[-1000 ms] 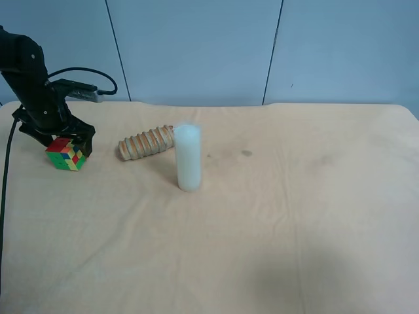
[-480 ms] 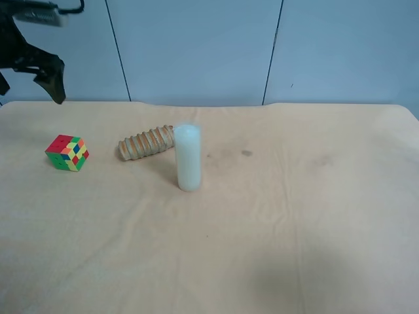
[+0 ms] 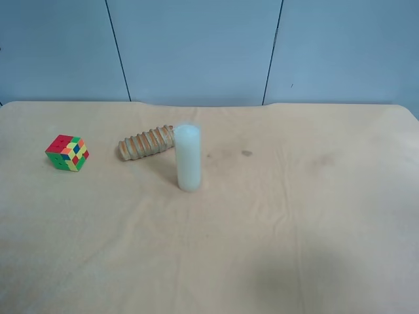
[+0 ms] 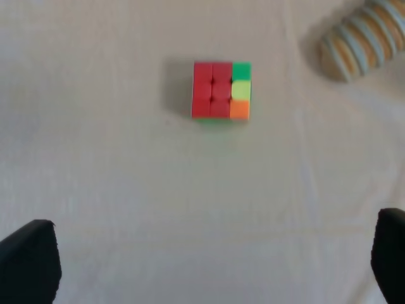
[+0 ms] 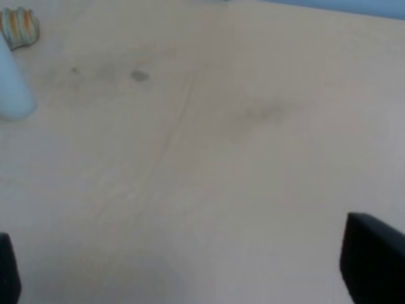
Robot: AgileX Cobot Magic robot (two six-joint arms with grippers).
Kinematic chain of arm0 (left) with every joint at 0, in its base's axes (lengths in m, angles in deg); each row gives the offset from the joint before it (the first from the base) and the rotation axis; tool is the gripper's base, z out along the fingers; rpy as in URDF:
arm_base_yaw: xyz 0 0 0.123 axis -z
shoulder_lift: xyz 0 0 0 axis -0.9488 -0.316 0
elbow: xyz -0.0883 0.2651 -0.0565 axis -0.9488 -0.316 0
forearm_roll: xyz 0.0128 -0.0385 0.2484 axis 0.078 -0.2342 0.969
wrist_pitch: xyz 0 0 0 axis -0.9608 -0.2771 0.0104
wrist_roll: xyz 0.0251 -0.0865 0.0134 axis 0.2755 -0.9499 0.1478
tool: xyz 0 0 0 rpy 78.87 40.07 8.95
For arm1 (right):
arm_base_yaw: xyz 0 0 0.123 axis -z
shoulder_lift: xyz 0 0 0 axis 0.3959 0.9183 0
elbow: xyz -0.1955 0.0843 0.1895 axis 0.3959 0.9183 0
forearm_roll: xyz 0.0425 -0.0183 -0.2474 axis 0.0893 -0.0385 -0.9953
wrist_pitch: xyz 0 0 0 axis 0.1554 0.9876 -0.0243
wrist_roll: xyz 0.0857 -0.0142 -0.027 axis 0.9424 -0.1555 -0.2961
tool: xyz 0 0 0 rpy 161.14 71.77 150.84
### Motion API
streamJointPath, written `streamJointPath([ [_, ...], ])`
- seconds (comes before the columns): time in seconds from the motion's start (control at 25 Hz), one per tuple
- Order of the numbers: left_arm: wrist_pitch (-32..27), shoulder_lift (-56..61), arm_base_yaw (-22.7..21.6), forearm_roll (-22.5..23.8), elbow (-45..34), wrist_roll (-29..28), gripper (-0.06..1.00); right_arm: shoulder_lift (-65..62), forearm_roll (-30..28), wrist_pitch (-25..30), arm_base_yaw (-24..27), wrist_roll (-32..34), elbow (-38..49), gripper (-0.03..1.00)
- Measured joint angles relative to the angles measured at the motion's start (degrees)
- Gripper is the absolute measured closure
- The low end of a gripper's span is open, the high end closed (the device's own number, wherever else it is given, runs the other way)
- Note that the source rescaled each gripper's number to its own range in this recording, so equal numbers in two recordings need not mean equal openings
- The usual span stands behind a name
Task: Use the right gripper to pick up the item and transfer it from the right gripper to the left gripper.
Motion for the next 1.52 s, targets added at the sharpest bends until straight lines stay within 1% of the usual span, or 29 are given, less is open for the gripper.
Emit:
streamJointPath([
  [0.16, -0.13, 10.45, 0.0, 0.0, -10.62, 0.0, -0.04, 0.0, 0.0, 0.0, 0.0, 0.0, 0.0, -0.03],
  [0.44, 0.16, 31.95, 0.0, -0.24, -28.5, 0.13, -0.05, 0.0, 0.0, 0.0, 0.0, 0.0, 0.0, -0.03],
  [0.56, 0.16, 41.34, 0.0, -0.63, -34.2, 0.13, -0.05, 0.0, 0.0, 0.0, 0.0, 0.0, 0.0, -0.03],
  [0.72, -0.32, 52.71, 0.0, -2.81, -40.14, 0.13, -0.05, 0.0, 0.0, 0.0, 0.0, 0.0, 0.0, -0.03],
  [0.84, -0.38, 59.64, 0.0, -4.46, -43.06, -0.02, -0.05, 0.0, 0.0, 0.0, 0.0, 0.0, 0.0, -0.03],
  [1.08, 0.81, 72.18, 0.0, -4.46, -47.72, -0.91, -0.05, 0.0, 0.0, 0.0, 0.0, 0.0, 0.0, -0.03],
  [1.2, 1.72, 73.3, 0.0, -4.46, -48.0, -1.31, -0.05, 0.0, 0.0, 0.0, 0.0, 0.0, 0.0, -0.03],
  [1.32, 3.97, 73.35, 0.0, -4.46, -48.56, -1.55, -0.05, 0.0, 0.0, 0.0, 0.0, 0.0, 0.0, -0.03],
  [1.44, 7.49, 73.46, 0.0, -4.92, -50.02, -1.96, -0.05, 0.0, 0.0, 0.0, 0.0, 0.0, 0.0, -0.03],
  [1.52, 7.99, 73.46, 0.0, -5.12, -50.45, -2.18, -0.05, 0.0, 0.0, 0.0, 0.0, 0.0, 0.0, -0.03],
])
